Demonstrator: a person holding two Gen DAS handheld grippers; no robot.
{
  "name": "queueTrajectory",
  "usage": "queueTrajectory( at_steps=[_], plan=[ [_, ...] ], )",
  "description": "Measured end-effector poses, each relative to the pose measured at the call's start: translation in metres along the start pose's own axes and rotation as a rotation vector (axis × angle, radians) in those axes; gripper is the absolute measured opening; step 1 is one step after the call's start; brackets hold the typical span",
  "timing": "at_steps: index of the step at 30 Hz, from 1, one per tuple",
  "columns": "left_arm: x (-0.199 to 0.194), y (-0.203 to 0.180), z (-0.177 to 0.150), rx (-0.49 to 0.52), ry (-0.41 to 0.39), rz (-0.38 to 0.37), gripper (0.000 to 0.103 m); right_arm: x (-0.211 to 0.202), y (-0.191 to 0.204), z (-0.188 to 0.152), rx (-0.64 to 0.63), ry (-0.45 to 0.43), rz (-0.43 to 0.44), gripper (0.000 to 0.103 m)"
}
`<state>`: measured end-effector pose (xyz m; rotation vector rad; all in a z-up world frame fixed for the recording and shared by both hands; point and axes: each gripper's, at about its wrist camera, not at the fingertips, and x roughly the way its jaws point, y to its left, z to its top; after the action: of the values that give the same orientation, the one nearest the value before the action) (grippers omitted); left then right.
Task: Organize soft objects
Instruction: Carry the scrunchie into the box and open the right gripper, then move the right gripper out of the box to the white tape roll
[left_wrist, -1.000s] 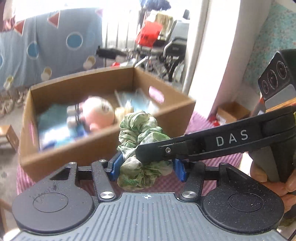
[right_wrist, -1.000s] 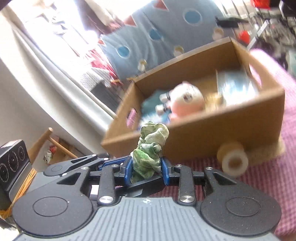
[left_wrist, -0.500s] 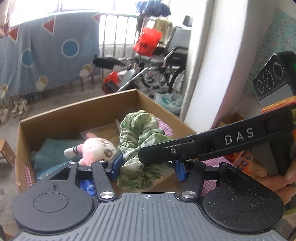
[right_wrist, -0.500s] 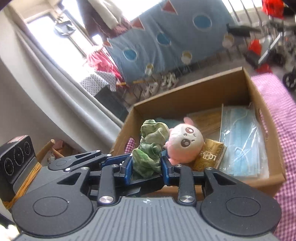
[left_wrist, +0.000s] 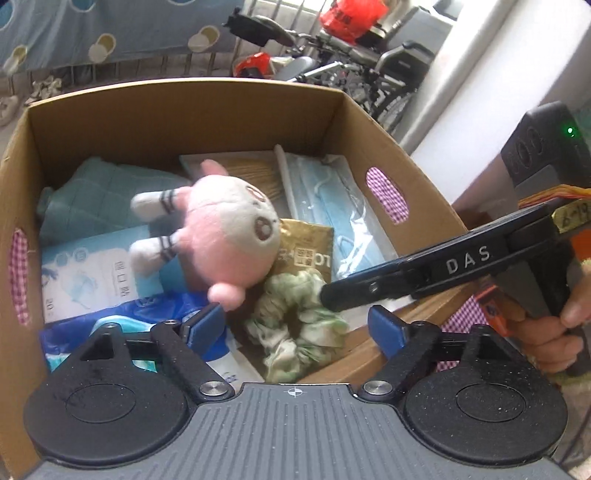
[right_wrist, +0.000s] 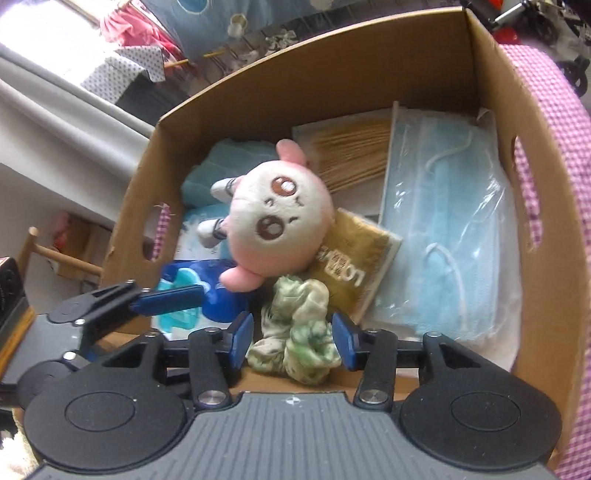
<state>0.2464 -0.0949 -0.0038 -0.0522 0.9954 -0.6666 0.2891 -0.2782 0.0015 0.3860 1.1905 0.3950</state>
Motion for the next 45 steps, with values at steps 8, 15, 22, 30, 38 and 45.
queueTrajectory(
  at_steps=[8,15,22,30,38,45],
  plan=[
    [-0.043,0.031,-0.006,-0.083,-0.155,0.027,0.098,0.008,0.003,0.018,-0.037,0.033,-0.018,0.050],
    [-0.065,0.045,-0.004,-0.118,-0.248,0.048,0.100,0.055,0.018,0.024,-0.055,0.199,-0.004,0.050],
    [-0.063,0.048,-0.008,-0.133,-0.263,0.031,0.100,0.057,0.025,0.025,-0.056,0.194,-0.030,0.050],
    [-0.080,0.036,-0.019,-0.115,-0.295,0.013,0.100,-0.051,0.023,-0.008,-0.047,-0.131,0.014,0.057],
    [-0.084,-0.009,-0.036,-0.005,-0.252,-0.065,0.101,-0.135,-0.003,-0.101,0.093,-0.365,0.122,0.060],
    [-0.037,-0.060,-0.060,0.095,-0.099,-0.153,0.096,-0.112,-0.046,-0.162,0.279,-0.373,0.167,0.060]
  ],
)
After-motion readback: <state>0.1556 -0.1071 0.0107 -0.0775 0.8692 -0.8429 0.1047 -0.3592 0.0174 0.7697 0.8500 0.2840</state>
